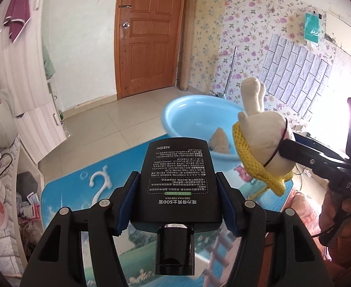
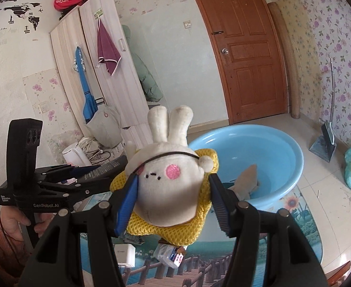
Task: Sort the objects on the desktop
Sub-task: 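Carry the bunny and black bottle to the basin and release both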
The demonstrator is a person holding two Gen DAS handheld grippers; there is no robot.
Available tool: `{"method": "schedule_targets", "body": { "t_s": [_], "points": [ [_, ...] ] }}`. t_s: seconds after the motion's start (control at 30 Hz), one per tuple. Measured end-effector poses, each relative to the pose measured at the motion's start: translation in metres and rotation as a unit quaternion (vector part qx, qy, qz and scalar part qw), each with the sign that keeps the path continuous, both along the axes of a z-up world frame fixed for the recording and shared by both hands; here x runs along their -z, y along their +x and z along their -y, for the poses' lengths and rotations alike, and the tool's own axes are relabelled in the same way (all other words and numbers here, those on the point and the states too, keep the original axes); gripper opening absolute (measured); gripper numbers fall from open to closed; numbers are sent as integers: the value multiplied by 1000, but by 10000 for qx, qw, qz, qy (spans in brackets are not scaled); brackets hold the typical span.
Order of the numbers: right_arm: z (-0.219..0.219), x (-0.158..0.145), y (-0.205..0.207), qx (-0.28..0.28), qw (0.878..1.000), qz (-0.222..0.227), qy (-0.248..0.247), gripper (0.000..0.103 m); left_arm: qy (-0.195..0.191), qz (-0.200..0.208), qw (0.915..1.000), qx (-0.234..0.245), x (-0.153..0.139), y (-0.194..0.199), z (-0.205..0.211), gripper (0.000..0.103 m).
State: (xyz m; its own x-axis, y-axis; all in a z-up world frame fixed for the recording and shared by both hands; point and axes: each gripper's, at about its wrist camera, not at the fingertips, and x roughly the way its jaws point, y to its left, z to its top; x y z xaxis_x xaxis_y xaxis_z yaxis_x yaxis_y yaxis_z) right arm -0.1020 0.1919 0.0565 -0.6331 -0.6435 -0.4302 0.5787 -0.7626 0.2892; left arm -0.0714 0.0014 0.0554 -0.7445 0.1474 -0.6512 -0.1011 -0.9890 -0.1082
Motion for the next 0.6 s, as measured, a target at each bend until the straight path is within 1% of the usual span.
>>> {"method": "schedule_targets", "body": {
  "t_s": [0.17, 0.3, 0.33, 0.47, 0.6],
  "points": [
    [-15, 2, -27, 222, 9998, 13, -4, 58, 11, -13, 9997, 254, -9, -33, -25, 62],
    [-25, 10, -51, 423, 9990, 100, 49, 58, -55, 36, 9991, 419, -6, -63, -44, 62],
    [-27, 13, -58, 476, 9987, 147, 61, 58, -101, 61, 9990, 433, -4, -72, -48, 62],
    [-35, 25, -82, 629, 9975, 292, 107, 58, -60, 204, 9986, 492, 11, -102, -56, 62],
    [-32, 33, -97, 740, 9962, 312, 338, 58, -277, 358, 9978, 486, 28, -127, -65, 62]
  ]
}}
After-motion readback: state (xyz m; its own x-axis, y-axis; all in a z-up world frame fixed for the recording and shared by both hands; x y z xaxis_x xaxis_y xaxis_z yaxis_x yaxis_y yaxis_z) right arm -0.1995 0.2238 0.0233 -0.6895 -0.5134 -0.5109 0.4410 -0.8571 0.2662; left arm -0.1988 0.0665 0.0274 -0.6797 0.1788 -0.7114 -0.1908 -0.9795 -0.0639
